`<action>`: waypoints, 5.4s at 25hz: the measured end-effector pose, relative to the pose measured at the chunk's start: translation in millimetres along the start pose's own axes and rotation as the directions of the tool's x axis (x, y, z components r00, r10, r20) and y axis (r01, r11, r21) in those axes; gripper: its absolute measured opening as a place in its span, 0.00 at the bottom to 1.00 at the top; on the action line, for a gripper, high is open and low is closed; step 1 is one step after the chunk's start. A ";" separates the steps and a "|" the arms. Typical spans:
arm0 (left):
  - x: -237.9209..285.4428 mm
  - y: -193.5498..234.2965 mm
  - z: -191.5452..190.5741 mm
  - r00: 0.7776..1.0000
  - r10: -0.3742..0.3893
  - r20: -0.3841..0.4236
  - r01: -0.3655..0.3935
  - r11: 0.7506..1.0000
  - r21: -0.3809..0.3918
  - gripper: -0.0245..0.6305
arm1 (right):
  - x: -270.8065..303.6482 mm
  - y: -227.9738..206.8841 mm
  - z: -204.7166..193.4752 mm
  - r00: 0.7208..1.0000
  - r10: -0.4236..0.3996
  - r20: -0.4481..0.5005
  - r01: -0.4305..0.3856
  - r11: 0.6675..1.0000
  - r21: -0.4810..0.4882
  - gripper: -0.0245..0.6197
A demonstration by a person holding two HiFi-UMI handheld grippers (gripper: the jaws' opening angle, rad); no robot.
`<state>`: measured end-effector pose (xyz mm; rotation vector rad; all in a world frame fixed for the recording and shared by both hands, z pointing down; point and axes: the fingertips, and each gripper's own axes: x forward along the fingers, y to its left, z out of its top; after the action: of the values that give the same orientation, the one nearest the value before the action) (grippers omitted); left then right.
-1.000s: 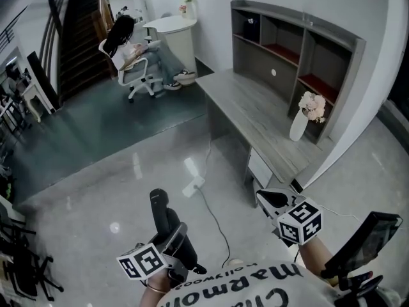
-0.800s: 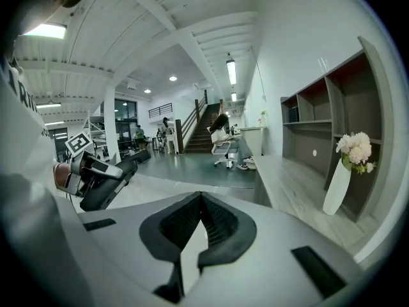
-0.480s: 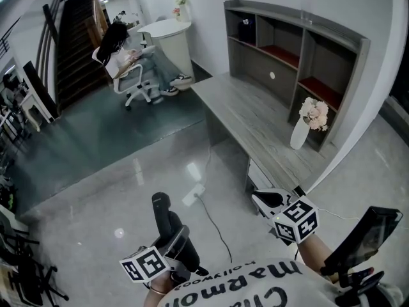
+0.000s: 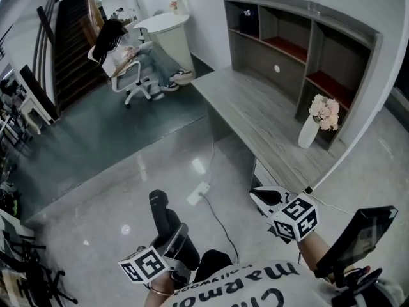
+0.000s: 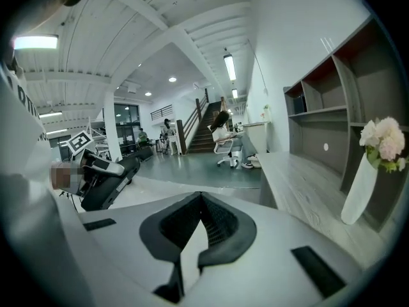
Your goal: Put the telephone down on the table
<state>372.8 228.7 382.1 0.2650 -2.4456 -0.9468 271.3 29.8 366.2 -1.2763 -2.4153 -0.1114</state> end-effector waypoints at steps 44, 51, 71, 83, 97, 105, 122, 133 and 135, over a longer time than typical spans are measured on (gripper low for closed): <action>151.3 152.3 235.3 0.932 -0.221 -0.286 0.279 0.943 0.183 0.45 | 223.7 -27.6 80.2 0.944 -0.328 -0.044 0.328 0.908 0.262 0.05; 177.6 136.8 230.2 0.923 -0.238 -0.301 0.304 0.932 0.197 0.45 | 229.9 -47.3 75.2 0.943 -0.333 -0.030 0.322 0.880 0.348 0.05; 317.7 90.2 254.0 0.888 -0.241 -0.391 0.321 0.935 0.153 0.45 | 261.8 -209.6 105.0 0.927 -0.369 -0.070 0.372 0.875 0.309 0.05; 431.5 36.9 252.6 0.856 -0.264 -0.445 0.358 0.923 0.141 0.45 | 244.5 -332.7 96.6 0.897 -0.427 -0.109 0.437 0.826 0.356 0.05; 515.1 -2.0 240.6 0.845 -0.233 -0.481 0.354 0.918 0.176 0.45 | 230.9 -421.4 70.2 0.888 -0.445 -0.115 0.450 0.791 0.415 0.05; 544.1 -29.8 232.8 0.818 -0.232 -0.526 0.383 0.903 0.197 0.45 | 213.5 -449.7 59.1 0.869 -0.482 -0.110 0.473 0.747 0.467 0.05; 562.2 -53.8 248.6 0.817 -0.222 -0.532 0.402 0.881 0.251 0.45 | 207.3 -463.6 61.8 0.857 -0.510 -0.071 0.470 0.719 0.512 0.05; 588.0 -70.3 237.2 0.749 -0.257 -0.610 0.482 0.844 0.236 0.45 | 187.4 -468.6 47.7 0.803 -0.585 -0.115 0.546 0.645 0.535 0.05; 599.2 -78.9 234.4 0.723 -0.277 -0.632 0.512 0.829 0.223 0.45 | 180.4 -472.3 45.7 0.783 -0.608 -0.131 0.570 0.619 0.540 0.05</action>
<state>-261.2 96.4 409.4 1.1048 -1.9865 -0.4172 -214.5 -92.2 448.9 -0.1897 -2.5452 0.4369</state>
